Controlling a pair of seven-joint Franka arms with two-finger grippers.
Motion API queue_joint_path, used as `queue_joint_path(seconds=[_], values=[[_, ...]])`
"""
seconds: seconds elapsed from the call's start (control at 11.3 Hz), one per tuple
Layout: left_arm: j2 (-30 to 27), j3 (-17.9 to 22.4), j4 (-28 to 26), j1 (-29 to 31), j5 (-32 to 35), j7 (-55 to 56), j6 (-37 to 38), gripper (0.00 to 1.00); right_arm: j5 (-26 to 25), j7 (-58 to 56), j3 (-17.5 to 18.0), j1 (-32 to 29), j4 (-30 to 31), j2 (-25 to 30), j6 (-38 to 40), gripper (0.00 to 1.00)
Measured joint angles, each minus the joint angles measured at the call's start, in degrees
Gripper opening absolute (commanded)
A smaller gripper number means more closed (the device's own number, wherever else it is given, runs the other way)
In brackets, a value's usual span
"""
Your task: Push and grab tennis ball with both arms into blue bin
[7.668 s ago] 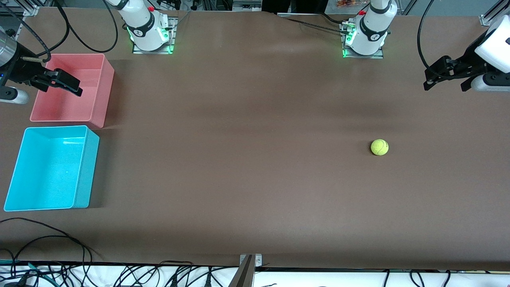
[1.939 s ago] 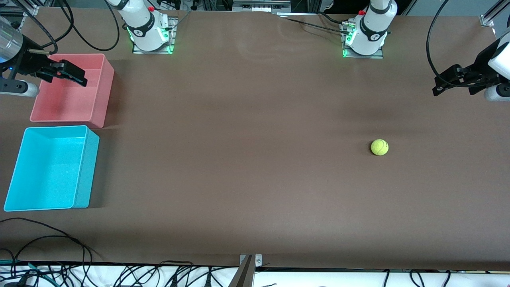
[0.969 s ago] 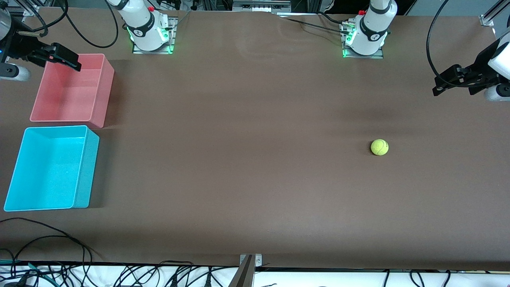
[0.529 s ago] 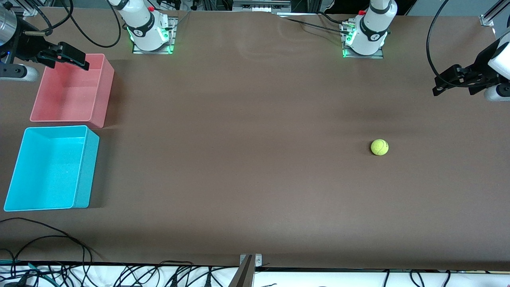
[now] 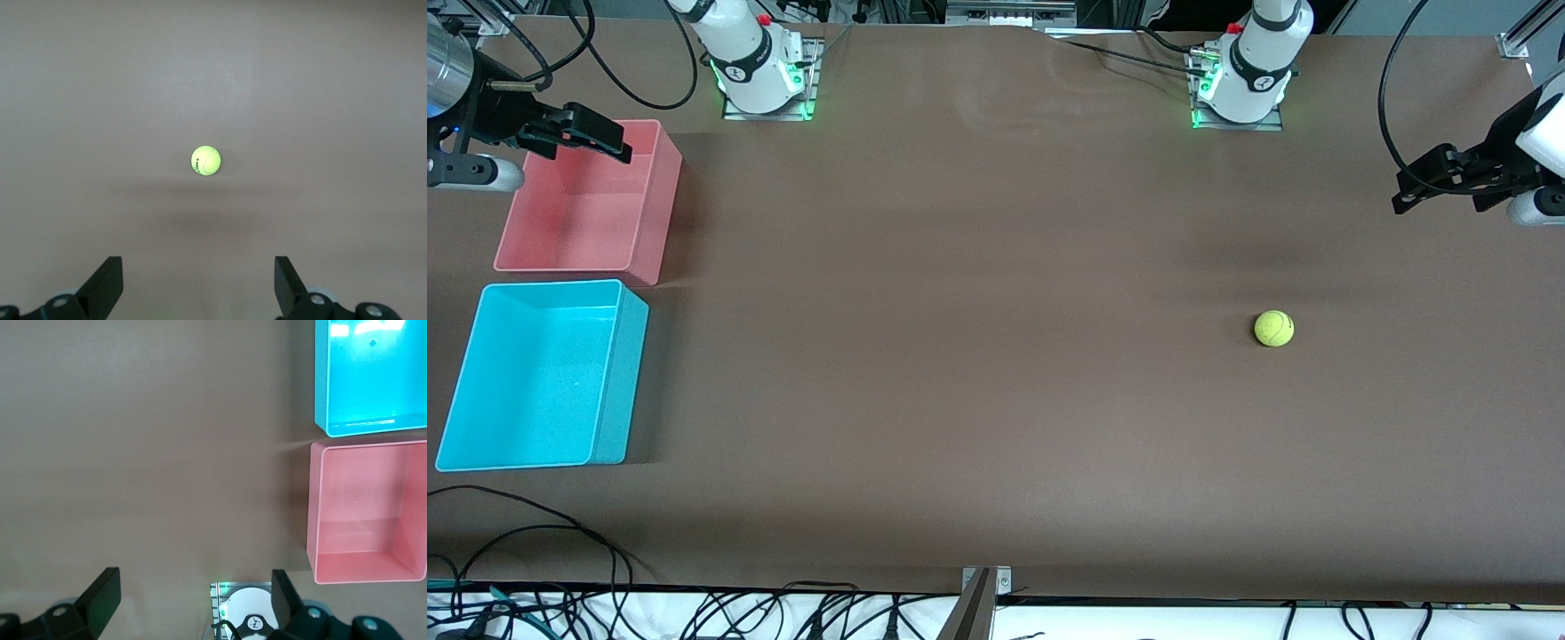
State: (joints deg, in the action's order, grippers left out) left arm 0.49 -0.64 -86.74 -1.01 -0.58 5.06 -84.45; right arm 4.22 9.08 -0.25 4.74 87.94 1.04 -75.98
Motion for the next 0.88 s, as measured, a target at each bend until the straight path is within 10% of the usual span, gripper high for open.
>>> queue_joint_path(seconds=[0.88], values=[[0.0,0.0,0.0,0.0,0.0,0.0,0.0,1.00,-2.7,-0.2,-1.4,-0.1,-0.2,0.2,0.0,1.00]])
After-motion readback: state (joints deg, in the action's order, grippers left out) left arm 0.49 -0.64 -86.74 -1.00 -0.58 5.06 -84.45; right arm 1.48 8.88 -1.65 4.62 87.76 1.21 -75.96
